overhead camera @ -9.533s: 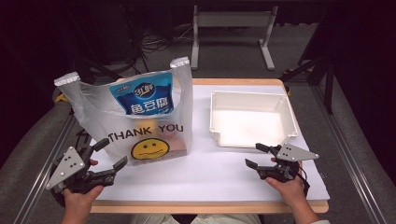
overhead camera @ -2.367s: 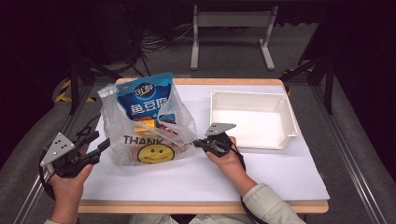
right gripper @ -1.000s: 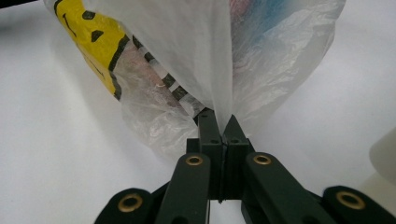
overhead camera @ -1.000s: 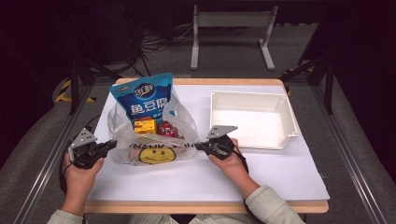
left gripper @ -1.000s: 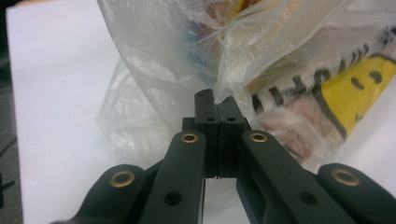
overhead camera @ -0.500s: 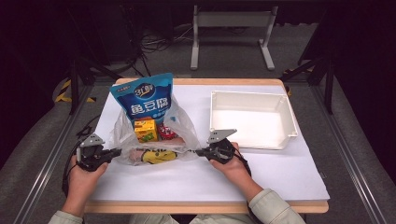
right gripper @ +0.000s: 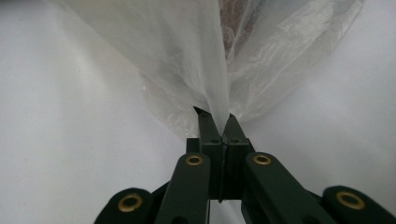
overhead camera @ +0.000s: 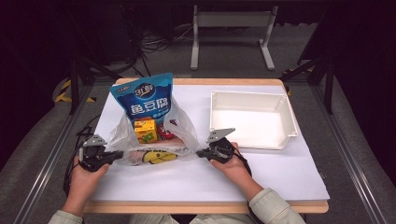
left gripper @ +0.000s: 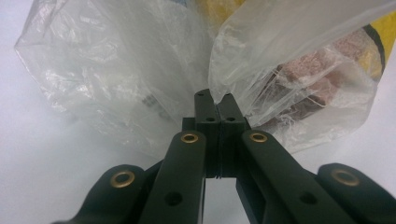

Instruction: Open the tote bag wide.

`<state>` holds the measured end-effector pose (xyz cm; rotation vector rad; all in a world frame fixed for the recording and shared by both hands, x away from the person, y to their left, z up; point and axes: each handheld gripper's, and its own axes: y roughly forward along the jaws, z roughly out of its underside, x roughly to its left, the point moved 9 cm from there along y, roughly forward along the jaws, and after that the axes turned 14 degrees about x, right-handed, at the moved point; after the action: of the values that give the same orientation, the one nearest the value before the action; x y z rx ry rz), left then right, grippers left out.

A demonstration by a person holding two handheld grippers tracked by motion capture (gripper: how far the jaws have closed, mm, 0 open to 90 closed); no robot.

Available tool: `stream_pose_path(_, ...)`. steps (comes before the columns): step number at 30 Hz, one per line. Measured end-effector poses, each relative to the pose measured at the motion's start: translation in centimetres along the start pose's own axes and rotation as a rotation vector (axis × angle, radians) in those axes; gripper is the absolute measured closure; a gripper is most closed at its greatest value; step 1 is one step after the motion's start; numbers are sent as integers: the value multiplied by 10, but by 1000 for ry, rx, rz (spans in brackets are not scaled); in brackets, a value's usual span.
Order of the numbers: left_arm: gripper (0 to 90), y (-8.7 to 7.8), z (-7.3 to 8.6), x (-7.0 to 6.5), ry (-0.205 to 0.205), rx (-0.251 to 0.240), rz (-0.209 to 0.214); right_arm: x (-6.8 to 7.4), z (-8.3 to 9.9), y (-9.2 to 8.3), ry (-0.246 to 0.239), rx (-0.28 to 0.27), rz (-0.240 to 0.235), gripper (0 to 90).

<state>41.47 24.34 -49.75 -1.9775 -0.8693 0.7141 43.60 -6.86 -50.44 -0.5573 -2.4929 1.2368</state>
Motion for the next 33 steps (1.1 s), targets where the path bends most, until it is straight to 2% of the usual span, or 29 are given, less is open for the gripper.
stream_pose_path(4, 900, 3, 2, 2, -16, 10, 20, 4, -3, -1, -20, -9, -7, 897)
stream_pose_path(8, 900, 1, 2, 1, -10, -1, 20, 3, -2, -1, -7, -7, -8, 897)
stream_pose_path(10, 883, -4, 1, -2, -1, -30, 37, 4, -2, -2, -11, -8, -6, 897)
stream_pose_path(12, 814, -11, -2, -5, 7, -72, 39, 5, -3, -2, -15, -12, -6, 897)
stream_pose_path(14, 749, -20, -4, -8, 18, -110, 30, 7, -5, -4, -21, -19, -6, 897)
stream_pose_path(15, 722, -20, -4, -8, 18, -110, 30, 7, -5, -4, -21, -19, -6, 897)
stream_pose_path(16, 663, -28, -7, -12, 28, -147, 20, 9, -8, -6, -26, -29, -8, 897)
stream_pose_path(17, 634, -32, -8, -15, 31, -162, 16, 10, -9, -7, -28, -33, -8, 897)
stream_pose_path(22, 611, -43, -10, -24, 62, -202, -16, 14, -13, -15, -39, -62, -17, 896)
stream_pose_path(26, 592, -48, -11, -25, 56, -219, -30, 15, -13, -17, -37, -65, -17, 894)
stream_pose_path(29, 576, -59, -14, -30, 50, -264, -43, 14, -13, -19, -35, -73, -17, 894)
stream_pose_path(30, 577, -65, -15, -33, 59, -284, -47, 14, -13, -19, -34, -74, -18, 895)
stream_pose_path(31, 593, -65, -15, -33, 59, -284, -47, 14, -13, -19, -34, -74, -18, 895)
stream_pose_path(32, 604, -78, -17, -45, 94, -313, -38, 14, -14, -19, -34, -76, -18, 894)
stream_pose_path(33, 608, -78, -17, -45, 94, -313, -38, 14, -14, -19, -34, -76, -18, 894)
